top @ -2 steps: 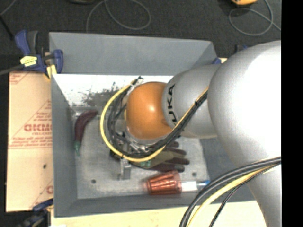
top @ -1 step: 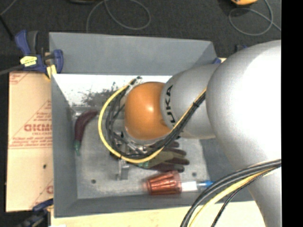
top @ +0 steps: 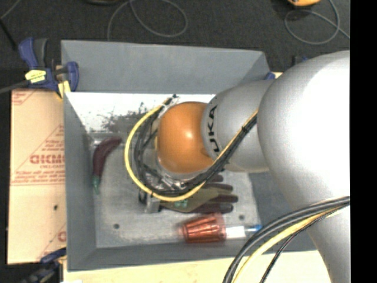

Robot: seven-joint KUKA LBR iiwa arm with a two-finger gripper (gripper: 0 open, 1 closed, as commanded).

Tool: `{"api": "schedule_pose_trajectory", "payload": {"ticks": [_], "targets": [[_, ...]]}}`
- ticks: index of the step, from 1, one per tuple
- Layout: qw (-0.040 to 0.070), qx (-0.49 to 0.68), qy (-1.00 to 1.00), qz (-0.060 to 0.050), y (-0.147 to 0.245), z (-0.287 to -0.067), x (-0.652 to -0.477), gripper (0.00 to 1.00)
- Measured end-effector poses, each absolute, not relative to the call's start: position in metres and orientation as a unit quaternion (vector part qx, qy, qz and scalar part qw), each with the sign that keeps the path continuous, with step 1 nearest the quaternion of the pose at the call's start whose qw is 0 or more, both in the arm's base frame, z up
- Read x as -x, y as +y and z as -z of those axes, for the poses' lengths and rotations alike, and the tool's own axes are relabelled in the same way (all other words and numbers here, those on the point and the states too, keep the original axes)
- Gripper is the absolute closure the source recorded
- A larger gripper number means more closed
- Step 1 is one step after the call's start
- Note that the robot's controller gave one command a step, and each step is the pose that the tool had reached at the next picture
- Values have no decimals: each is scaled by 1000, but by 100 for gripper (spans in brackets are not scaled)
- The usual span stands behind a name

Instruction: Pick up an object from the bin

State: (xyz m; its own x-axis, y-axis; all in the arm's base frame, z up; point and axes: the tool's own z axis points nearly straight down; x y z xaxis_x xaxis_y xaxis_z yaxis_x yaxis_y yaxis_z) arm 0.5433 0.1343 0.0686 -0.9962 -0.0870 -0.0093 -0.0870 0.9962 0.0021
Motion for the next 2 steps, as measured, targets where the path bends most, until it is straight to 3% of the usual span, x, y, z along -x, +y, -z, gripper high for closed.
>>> {"api": "schedule_pose_trajectory", "payload": {"ticks": [2], "targets": [[2,43,999,-1,134,-74,-541,100]]}}
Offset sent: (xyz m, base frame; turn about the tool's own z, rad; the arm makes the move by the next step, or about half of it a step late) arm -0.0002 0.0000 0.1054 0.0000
